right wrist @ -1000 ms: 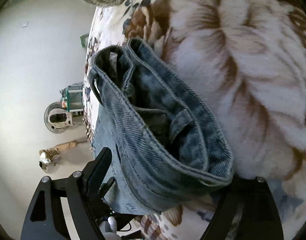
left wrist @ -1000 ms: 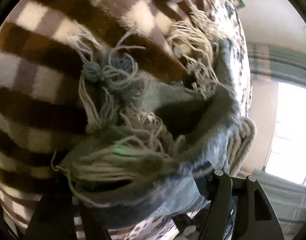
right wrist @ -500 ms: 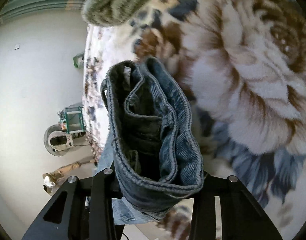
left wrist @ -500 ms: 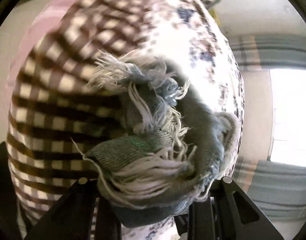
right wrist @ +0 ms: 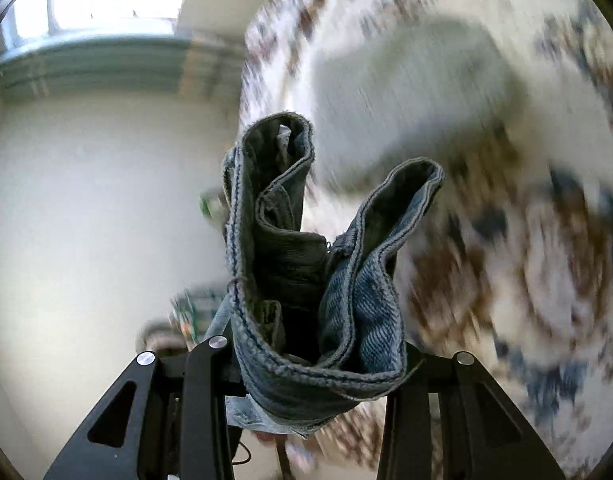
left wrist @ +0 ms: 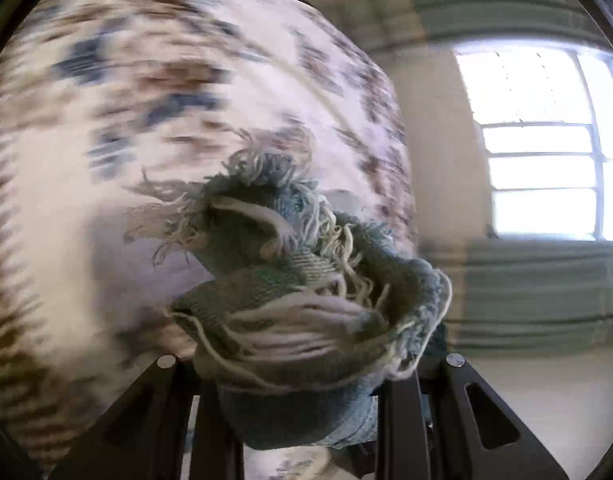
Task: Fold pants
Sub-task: 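Lower the folded shorts onto the bed cover and open both grippers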
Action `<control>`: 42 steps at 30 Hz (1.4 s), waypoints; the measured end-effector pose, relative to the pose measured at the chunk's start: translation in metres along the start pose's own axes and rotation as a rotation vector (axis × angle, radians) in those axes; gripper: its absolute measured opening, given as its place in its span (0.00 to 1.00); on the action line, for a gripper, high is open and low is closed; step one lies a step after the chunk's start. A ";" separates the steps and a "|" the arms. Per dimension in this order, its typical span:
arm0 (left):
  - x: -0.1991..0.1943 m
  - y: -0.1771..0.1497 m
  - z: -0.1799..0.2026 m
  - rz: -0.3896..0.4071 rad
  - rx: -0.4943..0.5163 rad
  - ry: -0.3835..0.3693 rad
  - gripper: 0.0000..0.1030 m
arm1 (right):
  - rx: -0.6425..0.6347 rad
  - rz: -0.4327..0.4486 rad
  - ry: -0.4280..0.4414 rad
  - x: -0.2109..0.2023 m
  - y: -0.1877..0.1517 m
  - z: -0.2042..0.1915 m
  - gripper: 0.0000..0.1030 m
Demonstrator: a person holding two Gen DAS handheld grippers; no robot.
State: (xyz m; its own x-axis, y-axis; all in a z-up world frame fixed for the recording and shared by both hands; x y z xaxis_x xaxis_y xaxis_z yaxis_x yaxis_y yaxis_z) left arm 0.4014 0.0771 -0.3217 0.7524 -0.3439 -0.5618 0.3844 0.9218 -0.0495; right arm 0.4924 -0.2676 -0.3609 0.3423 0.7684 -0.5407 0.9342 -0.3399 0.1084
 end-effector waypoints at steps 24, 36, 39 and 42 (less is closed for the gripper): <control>0.296 0.048 -0.008 -0.343 0.365 0.189 0.24 | 0.283 0.231 -0.134 0.091 0.117 0.153 0.42; 0.257 0.011 0.045 -0.268 0.896 0.495 0.74 | 0.060 0.192 -0.570 0.090 0.113 0.129 0.81; 0.237 0.000 0.052 -0.206 1.030 0.564 0.79 | -0.081 0.203 -0.760 0.082 0.102 0.098 0.93; 0.214 -0.010 0.060 -0.154 1.147 0.599 0.83 | -0.171 0.230 -0.869 0.064 0.078 0.063 0.99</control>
State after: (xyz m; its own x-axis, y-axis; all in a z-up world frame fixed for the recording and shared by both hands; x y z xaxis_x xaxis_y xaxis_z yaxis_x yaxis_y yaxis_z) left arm 0.5904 -0.0164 -0.3920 0.4203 -0.0249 -0.9071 0.9037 0.1012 0.4159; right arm 0.5809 -0.2794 -0.4394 0.3907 -0.0107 -0.9205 0.8781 -0.2959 0.3761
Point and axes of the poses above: each gripper's, at about its wrist camera, not at the fingertips, and x roughly the way its jaws point, z to its right, y to its top, the point moved 5 cm from there along x, roughly the way its jaws point, and after that the axes turned 4 degrees about -x, right-handed, at the moved point
